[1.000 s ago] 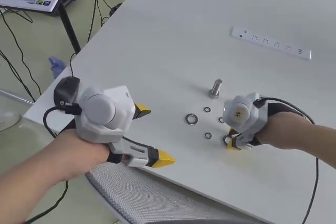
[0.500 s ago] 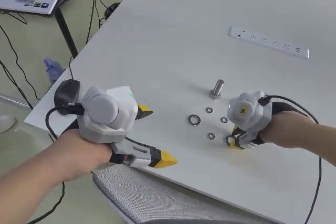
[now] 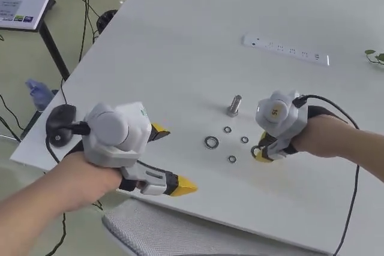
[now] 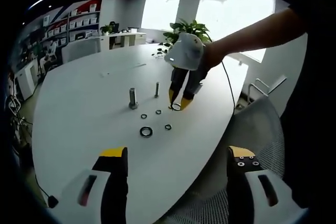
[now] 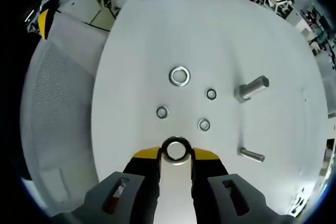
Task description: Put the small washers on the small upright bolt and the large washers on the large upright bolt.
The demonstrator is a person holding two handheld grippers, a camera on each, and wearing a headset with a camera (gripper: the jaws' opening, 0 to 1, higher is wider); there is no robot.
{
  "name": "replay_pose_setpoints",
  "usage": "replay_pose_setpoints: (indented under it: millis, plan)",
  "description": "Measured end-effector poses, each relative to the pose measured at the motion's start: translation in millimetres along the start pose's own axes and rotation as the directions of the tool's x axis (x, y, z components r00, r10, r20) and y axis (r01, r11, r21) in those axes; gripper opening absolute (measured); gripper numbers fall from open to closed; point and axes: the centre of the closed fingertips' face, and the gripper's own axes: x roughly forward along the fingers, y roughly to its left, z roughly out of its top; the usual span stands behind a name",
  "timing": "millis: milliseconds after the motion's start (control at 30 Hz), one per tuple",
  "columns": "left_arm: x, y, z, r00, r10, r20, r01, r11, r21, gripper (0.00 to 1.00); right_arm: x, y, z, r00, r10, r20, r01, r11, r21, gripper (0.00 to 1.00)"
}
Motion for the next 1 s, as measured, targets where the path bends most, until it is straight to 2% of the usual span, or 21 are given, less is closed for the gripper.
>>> replay_pose_setpoints:
  millis: [67, 200, 467, 533, 733, 767, 1000]
  plan:
    - [-0.7, 0.1, -1.9, 1.0000, -0.006, -0.006, 0.006, 1.000, 0.006, 0.76, -5.9, -3.9, 2.4, 1.0000, -0.006, -0.001, 0.006, 1.000, 0.012, 0.21]
    - [-4.8, 1.4, -5.0, 0.9997, -0.016, -0.018, 0.017, 1.000, 0.017, 0.76, -14.8, -5.6, 7.2, 0.9998, 0.015, 0.008, -0.016, 0.999, 0.035, 0.21]
    - [-11.6, 11.1, -7.4, 0.9994, -0.026, -0.022, 0.026, 0.999, 0.021, 0.76, -35.5, -16.5, 25.0, 0.9993, -0.021, 0.031, 0.020, 0.999, 0.041, 0.22]
    - [-13.2, 14.9, -5.9, 0.9996, -0.024, -0.016, 0.024, 1.000, 0.019, 0.76, -39.9, -19.1, 28.9, 0.9993, -0.014, 0.034, 0.012, 0.999, 0.052, 0.22]
    - [-14.1, 20.0, -5.2, 0.9993, -0.033, -0.020, 0.034, 0.999, 0.028, 0.76, -48.7, -30.6, 36.2, 0.9996, -0.023, 0.018, 0.022, 0.998, 0.051, 0.22]
    - [-14.1, 21.1, -5.1, 0.9992, -0.034, -0.018, 0.035, 0.999, 0.028, 0.76, -50.2, -35.1, 39.0, 0.9989, -0.041, 0.024, 0.040, 0.999, 0.036, 0.22]
    - [-14.9, 24.9, -6.0, 0.9989, -0.043, -0.018, 0.044, 0.999, 0.022, 0.76, -52.8, -49.3, 48.7, 0.9989, -0.038, 0.028, 0.037, 0.998, 0.046, 0.22]
